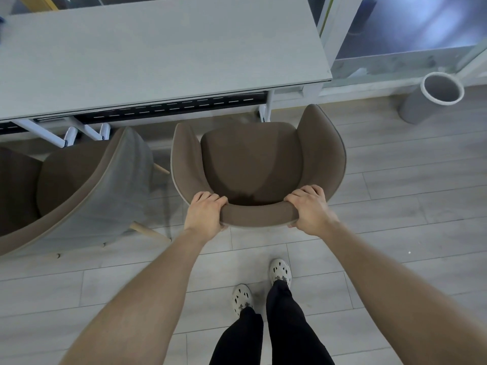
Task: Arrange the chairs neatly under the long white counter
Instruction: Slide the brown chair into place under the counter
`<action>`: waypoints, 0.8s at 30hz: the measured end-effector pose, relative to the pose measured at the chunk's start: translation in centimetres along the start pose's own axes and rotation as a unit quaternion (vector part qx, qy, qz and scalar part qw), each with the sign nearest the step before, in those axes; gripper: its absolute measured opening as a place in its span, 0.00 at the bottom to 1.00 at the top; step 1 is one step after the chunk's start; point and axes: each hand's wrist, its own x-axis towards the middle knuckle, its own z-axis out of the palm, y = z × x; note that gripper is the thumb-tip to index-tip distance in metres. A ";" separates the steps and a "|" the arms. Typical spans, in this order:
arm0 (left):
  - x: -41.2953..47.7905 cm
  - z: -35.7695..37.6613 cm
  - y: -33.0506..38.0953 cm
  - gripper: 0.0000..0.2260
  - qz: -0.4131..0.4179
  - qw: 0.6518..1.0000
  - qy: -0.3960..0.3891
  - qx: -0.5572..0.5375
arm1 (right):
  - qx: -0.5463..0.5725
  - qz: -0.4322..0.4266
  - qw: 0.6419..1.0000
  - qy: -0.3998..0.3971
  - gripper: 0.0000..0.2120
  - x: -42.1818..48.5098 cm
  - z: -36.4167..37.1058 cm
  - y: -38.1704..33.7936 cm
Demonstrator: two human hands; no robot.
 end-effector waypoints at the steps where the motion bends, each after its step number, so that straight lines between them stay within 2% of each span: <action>1: 0.2 0.1 -0.2 0.28 0.002 1.000 -0.002 -0.004 | 0.001 0.000 1.000 0.005 0.38 0.0 0.1 0.1; 5: 0.5 0.7 -0.7 0.31 0.006 1.000 -0.001 -0.003 | 0.003 -0.010 1.000 0.024 0.39 0.1 0.3 1.1; 14: -0.1 0.3 -0.2 0.24 0.013 1.000 -0.007 0.025 | -0.019 -0.010 0.999 0.026 0.37 -0.5 0.2 0.6; 24: -6.8 1.6 0.2 0.22 0.014 0.999 -0.020 0.023 | -0.011 -0.015 1.000 0.009 0.36 -4.5 2.8 -2.2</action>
